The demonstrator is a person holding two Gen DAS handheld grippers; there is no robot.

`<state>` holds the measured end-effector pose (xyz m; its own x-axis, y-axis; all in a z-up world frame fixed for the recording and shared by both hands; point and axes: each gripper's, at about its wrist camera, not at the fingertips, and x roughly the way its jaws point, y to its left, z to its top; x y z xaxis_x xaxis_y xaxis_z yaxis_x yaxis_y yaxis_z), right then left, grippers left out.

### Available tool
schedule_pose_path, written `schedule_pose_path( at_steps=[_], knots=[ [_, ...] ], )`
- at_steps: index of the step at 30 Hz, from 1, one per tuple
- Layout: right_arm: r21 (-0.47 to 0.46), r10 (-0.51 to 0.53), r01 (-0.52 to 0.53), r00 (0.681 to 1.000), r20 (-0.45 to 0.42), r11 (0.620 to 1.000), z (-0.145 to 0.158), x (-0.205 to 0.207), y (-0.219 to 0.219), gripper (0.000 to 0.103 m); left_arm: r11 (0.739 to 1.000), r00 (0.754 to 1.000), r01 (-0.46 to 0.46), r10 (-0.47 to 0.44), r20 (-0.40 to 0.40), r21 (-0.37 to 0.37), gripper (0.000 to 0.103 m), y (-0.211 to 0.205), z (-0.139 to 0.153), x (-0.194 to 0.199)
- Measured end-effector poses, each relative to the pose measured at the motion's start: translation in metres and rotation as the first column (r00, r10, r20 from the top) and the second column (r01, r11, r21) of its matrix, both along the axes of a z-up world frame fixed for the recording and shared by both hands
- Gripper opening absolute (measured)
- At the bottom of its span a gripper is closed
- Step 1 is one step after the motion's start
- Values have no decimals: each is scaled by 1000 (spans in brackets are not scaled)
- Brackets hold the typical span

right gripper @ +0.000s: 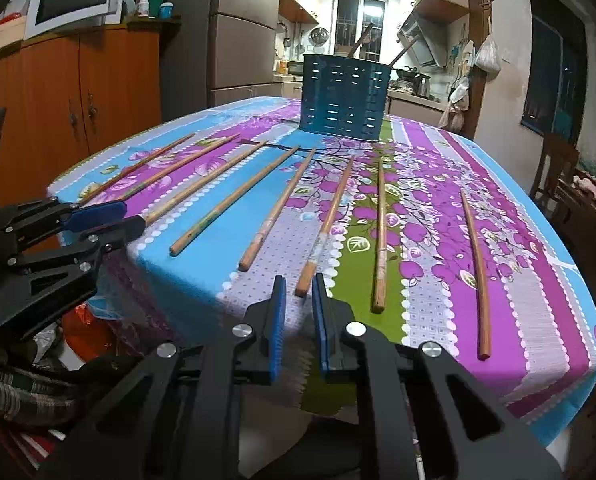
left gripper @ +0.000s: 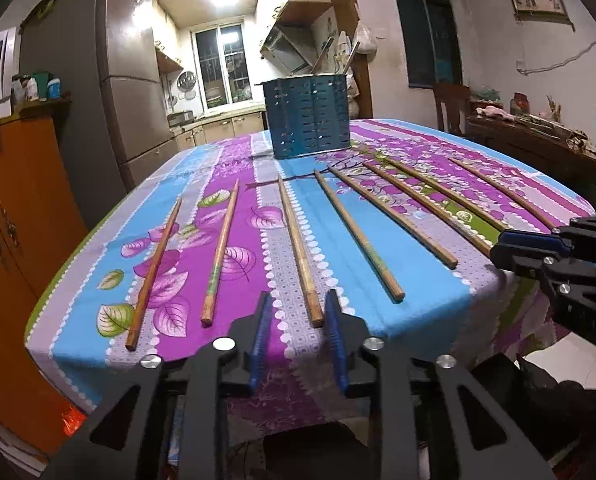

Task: Organize utensils
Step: 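Move both tools back to the table and close each on another chopstick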

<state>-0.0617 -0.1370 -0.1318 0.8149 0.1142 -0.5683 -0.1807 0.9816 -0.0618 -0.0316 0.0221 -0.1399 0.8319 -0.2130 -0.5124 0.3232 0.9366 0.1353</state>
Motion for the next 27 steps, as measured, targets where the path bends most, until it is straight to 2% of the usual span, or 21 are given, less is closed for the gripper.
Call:
schedule_pose_path(
  at_steps=[11, 16, 20, 25, 27],
  knots=[
    [32, -46, 46, 999, -6, 998, -2, 7, -6, 12, 1000, 999, -4, 5, 38, -17, 21, -3, -4, 0],
    [39, -61, 61, 998, -2, 997, -3, 5, -6, 12, 1000, 999, 2, -1, 48, -22, 17, -4, -6, -1],
    [49, -59, 59, 998, 0, 997, -3, 4, -6, 7, 999, 999, 3, -2, 48, -33, 17, -3, -7, -1],
    [46, -64, 63, 998, 3, 997, -2, 3, -5, 6, 999, 998, 6, -4, 58, -32, 17, -3, -7, -2],
    [45, -65, 65, 998, 4, 997, -2, 3, -4, 6, 1000, 998, 8, -6, 66, -26, 13, -3, -9, -5]
  ],
)
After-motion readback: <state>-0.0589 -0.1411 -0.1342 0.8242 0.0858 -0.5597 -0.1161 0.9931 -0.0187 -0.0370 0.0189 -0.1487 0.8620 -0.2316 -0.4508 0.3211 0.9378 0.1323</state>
